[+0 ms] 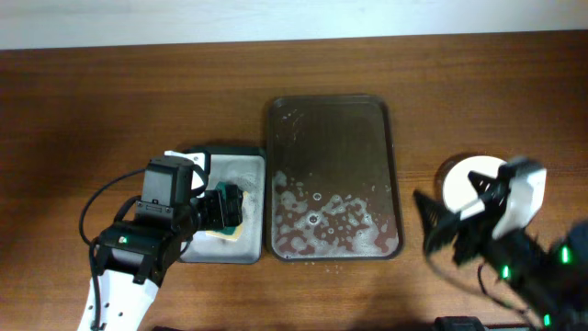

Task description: Clean dirty plates on tray and stack at the side

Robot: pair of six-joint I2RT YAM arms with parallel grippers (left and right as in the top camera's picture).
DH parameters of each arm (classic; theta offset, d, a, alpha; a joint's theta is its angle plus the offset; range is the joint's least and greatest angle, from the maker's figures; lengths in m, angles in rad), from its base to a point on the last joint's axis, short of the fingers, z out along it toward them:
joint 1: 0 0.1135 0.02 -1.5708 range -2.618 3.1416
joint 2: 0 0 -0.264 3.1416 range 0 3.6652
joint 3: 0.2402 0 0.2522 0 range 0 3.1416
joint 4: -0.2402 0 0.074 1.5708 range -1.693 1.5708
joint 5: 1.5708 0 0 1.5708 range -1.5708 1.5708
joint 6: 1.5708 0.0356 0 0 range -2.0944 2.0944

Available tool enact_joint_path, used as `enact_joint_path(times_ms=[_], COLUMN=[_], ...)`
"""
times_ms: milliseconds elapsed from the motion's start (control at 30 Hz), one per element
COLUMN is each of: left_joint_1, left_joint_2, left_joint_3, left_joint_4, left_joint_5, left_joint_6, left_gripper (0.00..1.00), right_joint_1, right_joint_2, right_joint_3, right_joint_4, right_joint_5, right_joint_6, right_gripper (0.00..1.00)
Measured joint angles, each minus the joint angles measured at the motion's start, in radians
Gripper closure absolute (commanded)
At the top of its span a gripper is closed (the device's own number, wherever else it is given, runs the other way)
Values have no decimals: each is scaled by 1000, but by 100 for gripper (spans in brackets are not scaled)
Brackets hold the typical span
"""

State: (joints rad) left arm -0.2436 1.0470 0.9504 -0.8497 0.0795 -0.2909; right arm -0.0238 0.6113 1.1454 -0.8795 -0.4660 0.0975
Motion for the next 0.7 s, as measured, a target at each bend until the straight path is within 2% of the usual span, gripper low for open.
enact_joint_path(times_ms=[100,333,400,500,567,600,700], left_joint_1=[0,0,0,0,0,0,0], left_joint_2=[0,0,0,0,0,0,0], left_joint_3=[0,0,0,0,0,0,0], left_joint_4=[0,0,0,-2,-1,-2,-1], left_joint_5=[0,0,0,0,0,0,0], left_joint_6=[0,0,0,0,0,0,0], left_gripper=[1,0,1,1,1,1,1], right_joint_1=[47,50,50,51,51,51,51], right_joint_2=[-54,-61,-61,-83,-102,-121,-184], right_joint_3=[1,-3,-5,-116,-219,-278,-330], right_joint_4=[-54,-265,-248,18,109,118,-24], right_joint_5=[1,16,32,41,39,39,38], right_joint_6=[-8,-38,-108,-237,-262,-272,-289], right_gripper=[1,1,1,1,1,1,1])
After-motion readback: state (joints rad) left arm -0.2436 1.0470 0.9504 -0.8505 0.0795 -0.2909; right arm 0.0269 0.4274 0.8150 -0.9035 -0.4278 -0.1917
